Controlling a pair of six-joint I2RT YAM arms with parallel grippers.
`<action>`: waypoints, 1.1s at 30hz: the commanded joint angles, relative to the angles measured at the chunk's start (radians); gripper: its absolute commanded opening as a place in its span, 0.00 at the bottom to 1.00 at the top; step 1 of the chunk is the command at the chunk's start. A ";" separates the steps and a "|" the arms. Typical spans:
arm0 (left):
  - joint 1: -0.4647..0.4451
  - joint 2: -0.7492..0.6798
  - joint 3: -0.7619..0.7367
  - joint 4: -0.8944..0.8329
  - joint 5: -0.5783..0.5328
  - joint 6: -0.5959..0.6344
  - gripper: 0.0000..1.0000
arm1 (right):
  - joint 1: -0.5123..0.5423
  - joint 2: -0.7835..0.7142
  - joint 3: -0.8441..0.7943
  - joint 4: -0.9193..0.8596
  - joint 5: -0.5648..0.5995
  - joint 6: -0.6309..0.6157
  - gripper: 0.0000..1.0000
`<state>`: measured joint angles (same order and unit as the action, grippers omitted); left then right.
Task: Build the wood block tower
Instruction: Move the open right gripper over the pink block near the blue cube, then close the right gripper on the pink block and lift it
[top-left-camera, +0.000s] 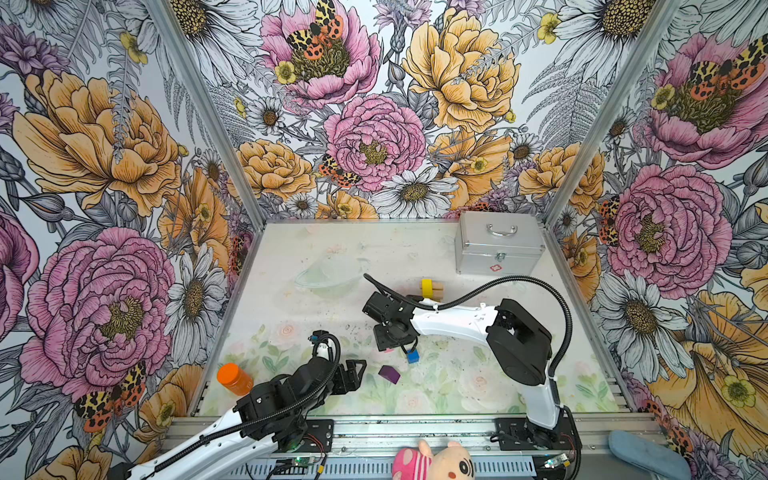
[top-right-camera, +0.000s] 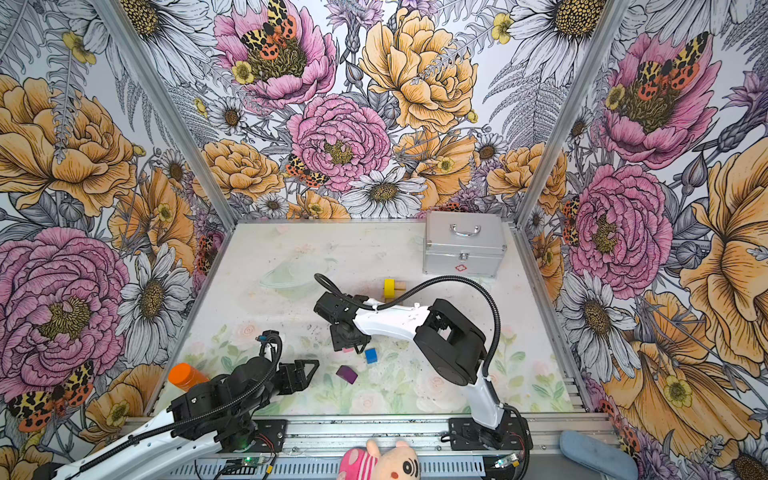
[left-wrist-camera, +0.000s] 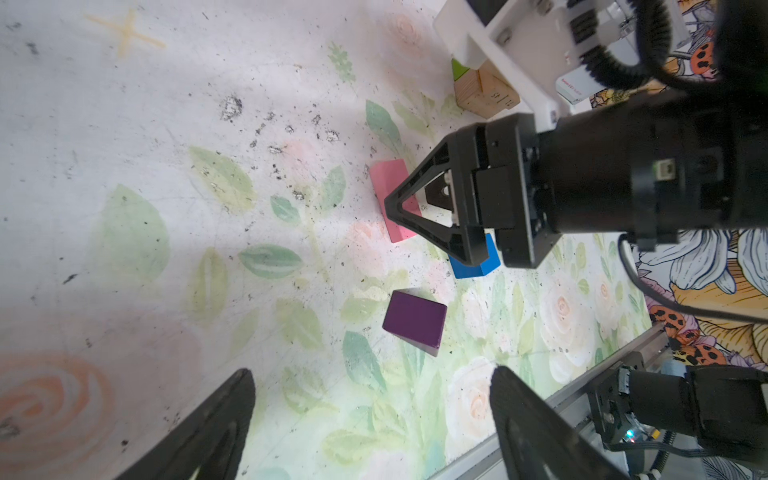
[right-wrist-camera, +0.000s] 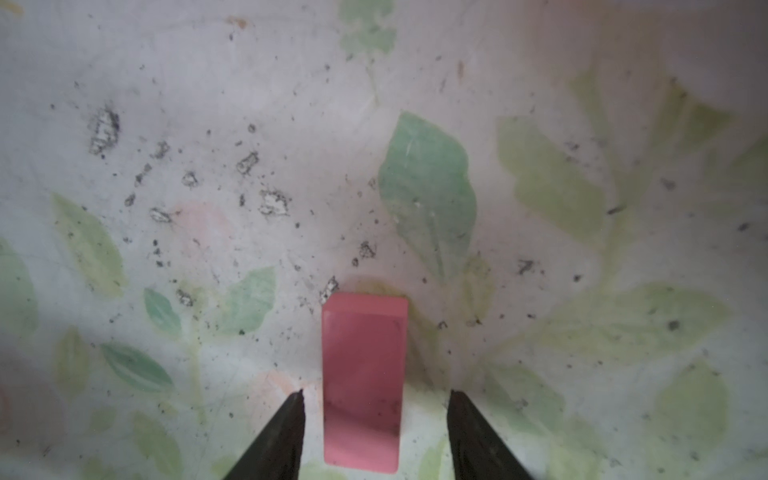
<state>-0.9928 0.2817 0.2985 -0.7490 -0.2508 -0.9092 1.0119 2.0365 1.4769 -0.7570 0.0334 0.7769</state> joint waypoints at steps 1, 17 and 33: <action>-0.007 -0.022 -0.003 -0.020 0.004 0.021 0.90 | 0.007 0.024 0.035 -0.026 0.034 -0.001 0.54; -0.006 -0.050 0.011 -0.046 -0.005 0.029 0.90 | 0.007 0.068 0.063 -0.050 0.040 -0.001 0.33; -0.006 0.038 0.098 -0.008 -0.053 0.062 0.95 | -0.061 -0.119 0.000 -0.057 0.058 -0.028 0.26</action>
<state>-0.9928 0.2951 0.3504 -0.7876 -0.2695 -0.8818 0.9691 2.0052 1.4899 -0.8085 0.0624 0.7650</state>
